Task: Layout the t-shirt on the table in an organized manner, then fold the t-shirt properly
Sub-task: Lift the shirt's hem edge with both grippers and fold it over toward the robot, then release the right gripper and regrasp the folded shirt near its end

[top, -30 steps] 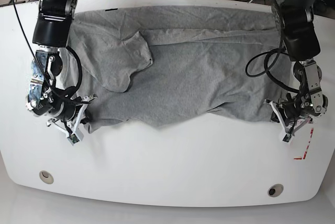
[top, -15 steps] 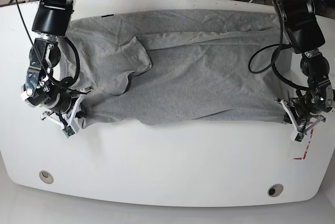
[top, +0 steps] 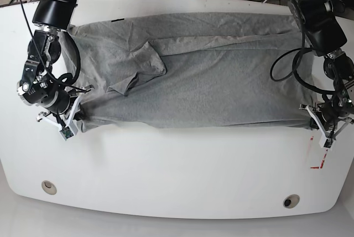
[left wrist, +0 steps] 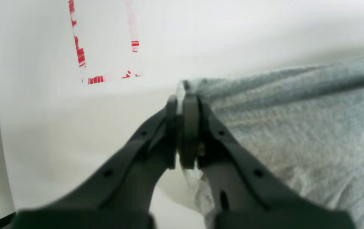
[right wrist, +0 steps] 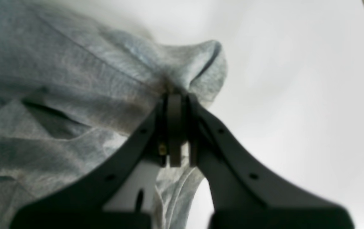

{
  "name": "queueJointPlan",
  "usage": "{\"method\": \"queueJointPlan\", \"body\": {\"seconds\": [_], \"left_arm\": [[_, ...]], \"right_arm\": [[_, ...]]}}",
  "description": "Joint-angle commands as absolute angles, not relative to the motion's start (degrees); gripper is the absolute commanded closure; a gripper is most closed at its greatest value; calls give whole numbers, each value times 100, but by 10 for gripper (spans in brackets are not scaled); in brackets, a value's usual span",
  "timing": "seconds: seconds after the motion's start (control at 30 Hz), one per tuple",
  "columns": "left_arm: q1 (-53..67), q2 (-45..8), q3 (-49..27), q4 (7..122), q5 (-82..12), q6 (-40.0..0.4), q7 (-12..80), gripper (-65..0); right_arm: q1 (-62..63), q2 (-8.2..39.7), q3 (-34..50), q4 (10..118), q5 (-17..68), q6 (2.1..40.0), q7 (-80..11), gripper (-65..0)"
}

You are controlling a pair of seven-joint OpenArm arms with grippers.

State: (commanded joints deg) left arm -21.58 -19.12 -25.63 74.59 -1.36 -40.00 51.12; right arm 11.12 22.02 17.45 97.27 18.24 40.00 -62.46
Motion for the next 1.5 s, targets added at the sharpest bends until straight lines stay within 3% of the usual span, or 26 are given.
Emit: {"method": "queueJointPlan", "body": {"seconds": [0.6, 1.13, 1.2, 1.33, 1.43, 1.5], "left_arm": [[-1235, -1763, -2563, 8936, -136, -4000, 5956, -3], [180, -1771, -2563, 9262, -136, -4000, 5956, -4], [251, -1771, -2563, 9262, -136, -4000, 5956, -6], [303, -1780, -2554, 9253, -136, -4000, 5965, -22], [338, -1780, -2545, 9253, -136, -4000, 5965, -185], [338, -1789, -2545, 9262, -136, -4000, 5965, -354]], "right_arm": [[330, 2132, 1754, 11020, 1824, 4000, -6791, 0], [-734, 2053, 1763, 11081, 1815, 4000, -6791, -10], [-769, 2053, 1763, 11064, 1771, 4000, -6791, -63], [-822, 2053, 1798, 11064, 1771, 4000, -6791, -243], [-831, 2044, 2026, 11064, 1815, 4000, -6791, -395], [-804, 2044, 2185, 11090, 1824, 4000, -6791, -461]]}}
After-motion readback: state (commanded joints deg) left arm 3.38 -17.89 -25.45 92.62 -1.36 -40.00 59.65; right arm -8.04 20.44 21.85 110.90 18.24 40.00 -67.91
